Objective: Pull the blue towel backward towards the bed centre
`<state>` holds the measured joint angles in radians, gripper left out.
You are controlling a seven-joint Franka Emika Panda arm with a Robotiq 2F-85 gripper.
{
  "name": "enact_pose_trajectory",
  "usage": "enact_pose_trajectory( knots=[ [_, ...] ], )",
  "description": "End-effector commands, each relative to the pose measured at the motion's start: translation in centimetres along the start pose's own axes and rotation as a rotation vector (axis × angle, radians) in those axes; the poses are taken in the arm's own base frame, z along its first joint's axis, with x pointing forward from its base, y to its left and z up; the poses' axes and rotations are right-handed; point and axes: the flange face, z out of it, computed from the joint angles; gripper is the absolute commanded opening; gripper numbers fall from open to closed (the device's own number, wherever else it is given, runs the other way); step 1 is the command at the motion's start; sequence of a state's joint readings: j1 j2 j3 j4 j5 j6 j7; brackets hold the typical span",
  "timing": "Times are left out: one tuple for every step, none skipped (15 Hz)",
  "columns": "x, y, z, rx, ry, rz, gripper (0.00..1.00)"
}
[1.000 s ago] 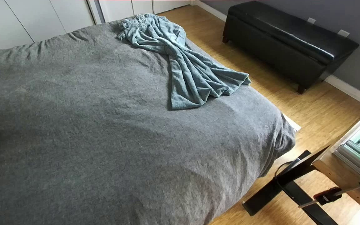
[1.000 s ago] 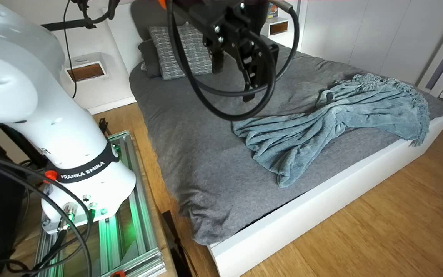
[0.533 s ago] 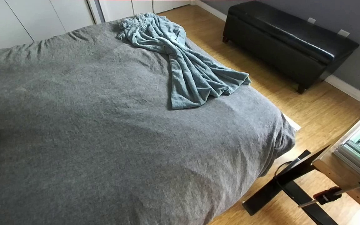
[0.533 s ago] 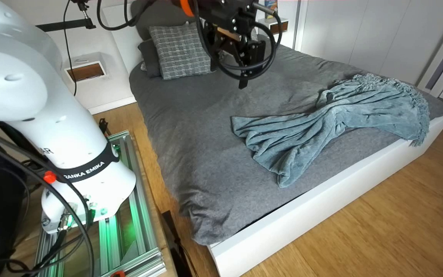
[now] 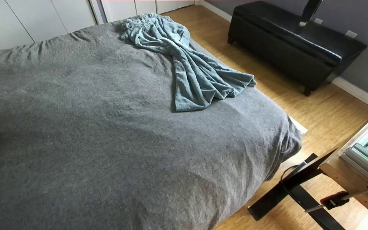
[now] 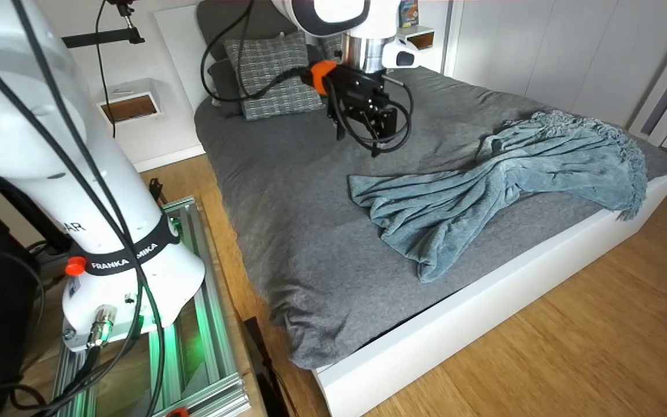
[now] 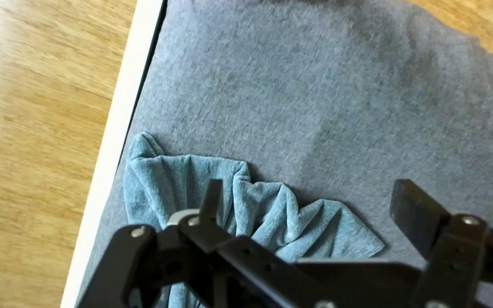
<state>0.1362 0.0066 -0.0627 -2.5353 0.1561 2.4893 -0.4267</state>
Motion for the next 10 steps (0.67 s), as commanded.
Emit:
enact_pose_trajectory(
  knots=[
    [4.8, 2.7, 4.0, -0.006, 0.052, 0.012, 1.00],
    [5.8, 3.6, 4.8, -0.023, 0.068, 0.013, 1.00],
    [6.9, 4.7, 5.7, -0.030, 0.084, 0.014, 1.00],
    [7.8, 5.6, 6.6, -0.036, 0.097, 0.016, 1.00],
    [8.6, 6.3, 7.3, -0.038, 0.106, 0.015, 1.00],
    [9.3, 7.1, 8.4, -0.047, 0.108, 0.009, 1.00],
    [9.8, 7.8, 9.4, -0.047, 0.096, 0.004, 1.00],
    [7.9, 6.5, 7.5, -0.047, 0.091, 0.023, 1.00],
    [8.5, 7.2, 8.4, -0.044, 0.087, 0.024, 1.00],
    [8.9, 7.6, 9.1, -0.042, 0.084, 0.025, 1.00]
  ],
)
